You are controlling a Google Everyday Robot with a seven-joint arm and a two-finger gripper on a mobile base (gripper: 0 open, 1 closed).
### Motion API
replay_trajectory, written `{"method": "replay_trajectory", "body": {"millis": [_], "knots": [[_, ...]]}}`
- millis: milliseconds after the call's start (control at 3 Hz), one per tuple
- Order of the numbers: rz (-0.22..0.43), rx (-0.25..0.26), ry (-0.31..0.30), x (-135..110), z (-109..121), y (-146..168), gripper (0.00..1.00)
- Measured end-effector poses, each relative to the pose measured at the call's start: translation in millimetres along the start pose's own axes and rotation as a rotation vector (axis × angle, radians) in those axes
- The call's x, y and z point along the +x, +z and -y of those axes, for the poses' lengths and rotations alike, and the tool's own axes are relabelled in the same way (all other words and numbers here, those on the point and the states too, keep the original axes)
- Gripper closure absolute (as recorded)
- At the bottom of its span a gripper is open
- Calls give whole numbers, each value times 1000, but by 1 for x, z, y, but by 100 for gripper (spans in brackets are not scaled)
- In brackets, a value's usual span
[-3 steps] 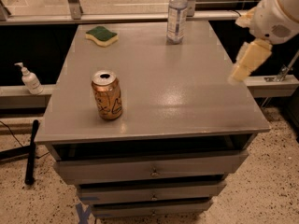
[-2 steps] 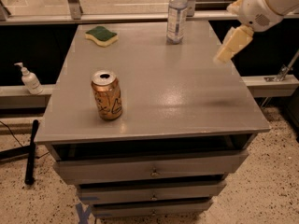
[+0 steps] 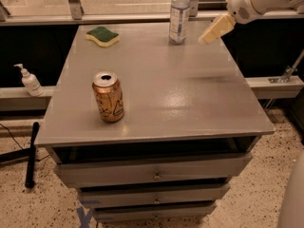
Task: Move blue plastic bottle near orange can
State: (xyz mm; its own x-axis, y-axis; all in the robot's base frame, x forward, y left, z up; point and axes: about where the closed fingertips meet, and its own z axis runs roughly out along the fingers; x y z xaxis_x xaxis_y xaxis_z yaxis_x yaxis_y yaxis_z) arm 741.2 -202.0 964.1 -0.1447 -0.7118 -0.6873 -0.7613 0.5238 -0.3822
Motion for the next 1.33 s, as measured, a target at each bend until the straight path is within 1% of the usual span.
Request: {"method": "replay_trajectory", "body": {"millis": [333, 667, 1000, 1333], "knots": [[60, 92, 110, -7, 20, 17, 0], [91, 136, 132, -13, 31, 21, 0], [89, 133, 130, -13, 30, 22, 0], [160, 98, 191, -15, 19, 32, 0]]}}
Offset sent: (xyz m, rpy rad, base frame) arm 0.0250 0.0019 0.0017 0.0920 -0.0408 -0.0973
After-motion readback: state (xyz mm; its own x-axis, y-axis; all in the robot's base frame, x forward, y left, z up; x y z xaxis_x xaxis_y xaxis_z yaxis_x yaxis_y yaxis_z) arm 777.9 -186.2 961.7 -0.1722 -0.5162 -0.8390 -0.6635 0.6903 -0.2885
